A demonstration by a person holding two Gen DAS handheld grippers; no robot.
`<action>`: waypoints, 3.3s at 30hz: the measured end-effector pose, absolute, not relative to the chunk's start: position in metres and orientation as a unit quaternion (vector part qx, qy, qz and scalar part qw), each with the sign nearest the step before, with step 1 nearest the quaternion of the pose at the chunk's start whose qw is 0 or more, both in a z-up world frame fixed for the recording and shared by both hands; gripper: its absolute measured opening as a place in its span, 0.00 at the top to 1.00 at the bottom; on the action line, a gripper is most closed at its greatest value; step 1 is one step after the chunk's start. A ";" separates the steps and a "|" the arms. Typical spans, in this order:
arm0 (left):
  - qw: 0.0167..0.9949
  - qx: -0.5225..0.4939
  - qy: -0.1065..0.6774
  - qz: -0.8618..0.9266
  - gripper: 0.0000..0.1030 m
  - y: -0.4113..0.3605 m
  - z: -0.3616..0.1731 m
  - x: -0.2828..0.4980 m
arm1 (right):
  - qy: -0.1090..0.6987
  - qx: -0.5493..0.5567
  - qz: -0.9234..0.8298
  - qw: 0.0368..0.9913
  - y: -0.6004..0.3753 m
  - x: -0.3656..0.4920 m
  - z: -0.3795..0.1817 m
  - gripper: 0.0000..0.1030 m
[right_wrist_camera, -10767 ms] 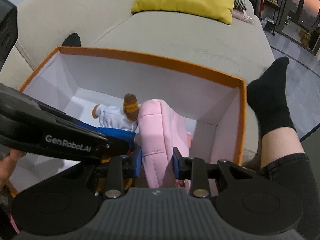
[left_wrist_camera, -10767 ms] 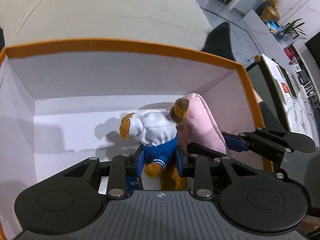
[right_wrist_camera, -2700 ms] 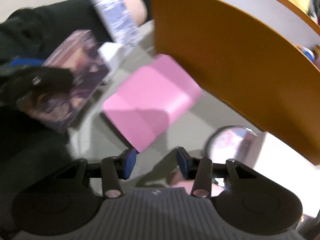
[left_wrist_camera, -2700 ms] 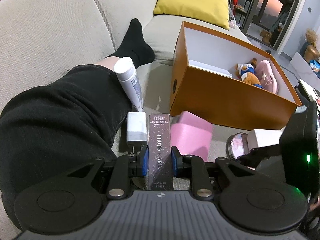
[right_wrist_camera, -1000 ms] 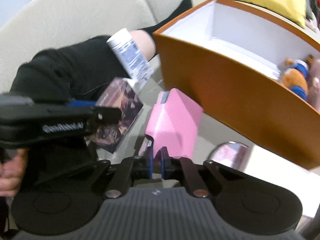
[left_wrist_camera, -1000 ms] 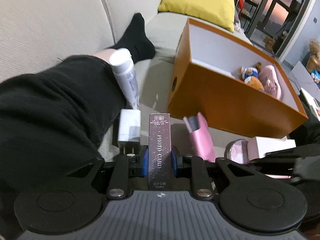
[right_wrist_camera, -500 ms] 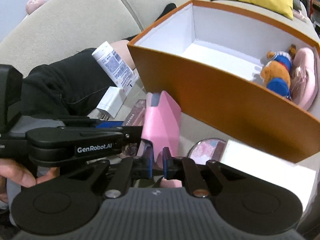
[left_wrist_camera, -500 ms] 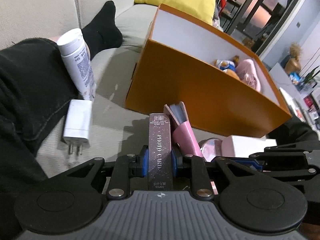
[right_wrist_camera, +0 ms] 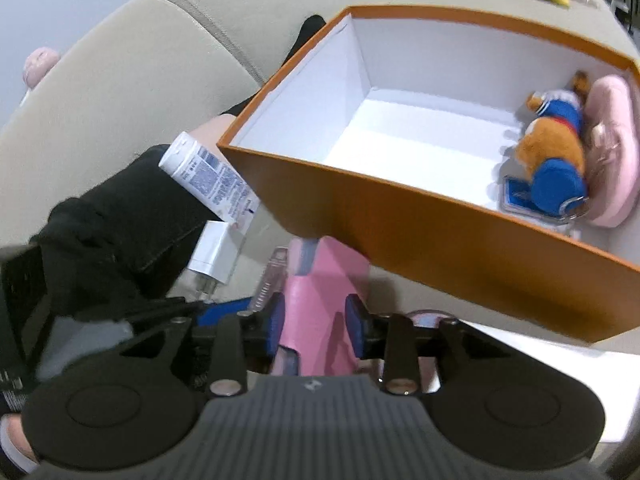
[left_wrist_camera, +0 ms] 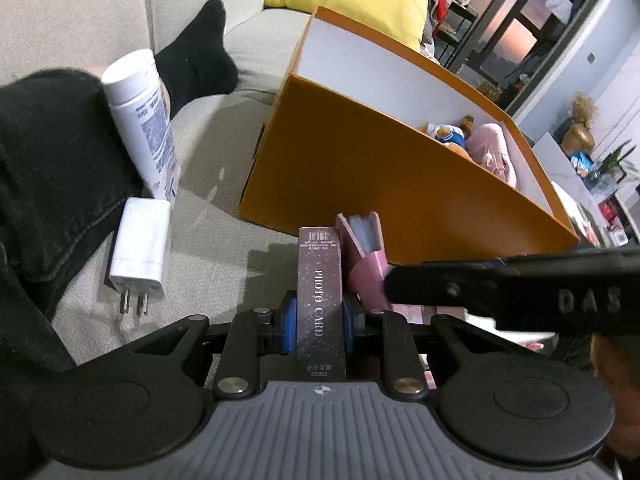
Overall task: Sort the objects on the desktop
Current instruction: 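Lift the pink card with the right gripper beside the left gripper's PHOTO CARD box, then carry the PHOTO CARD box with the left gripper while the right carries the pink card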
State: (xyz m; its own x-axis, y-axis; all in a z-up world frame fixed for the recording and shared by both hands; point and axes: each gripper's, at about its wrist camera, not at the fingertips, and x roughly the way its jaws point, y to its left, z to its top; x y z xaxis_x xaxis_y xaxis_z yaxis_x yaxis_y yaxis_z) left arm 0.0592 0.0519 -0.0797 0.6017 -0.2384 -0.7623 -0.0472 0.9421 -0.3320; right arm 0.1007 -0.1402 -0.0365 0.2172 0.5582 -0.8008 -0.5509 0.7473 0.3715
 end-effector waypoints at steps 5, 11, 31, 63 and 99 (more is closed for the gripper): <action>0.884 -0.141 0.443 -0.051 0.76 0.045 -0.080 0.058 | 0.514 -0.030 0.332 0.790 -0.130 0.100 -0.040 0.65; 0.882 -0.143 0.446 -0.046 0.75 0.046 -0.079 0.058 | 0.502 -0.060 0.315 0.803 -0.139 0.094 -0.035 0.66; 0.901 -0.131 0.411 -0.042 0.76 0.048 -0.043 0.042 | 0.490 -0.043 0.341 0.801 -0.160 0.088 -0.014 0.78; 0.940 -0.080 0.323 -0.076 0.75 0.028 0.047 0.164 | 0.400 0.037 0.300 0.865 -0.190 0.200 0.072 0.78; 0.880 -0.053 0.463 -0.094 0.76 -0.005 -0.045 0.270 | 0.541 0.091 0.189 0.815 -0.181 0.298 -0.032 0.78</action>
State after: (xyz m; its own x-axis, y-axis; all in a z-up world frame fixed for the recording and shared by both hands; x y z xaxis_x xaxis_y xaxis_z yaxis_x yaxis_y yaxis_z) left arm 0.2699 -0.0053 -0.0449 0.5541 -0.2143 -0.8044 0.1165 0.9767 -0.1800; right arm 0.2984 -0.1815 -0.0317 0.3436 0.4070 -0.8463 -0.2101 0.9117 0.3532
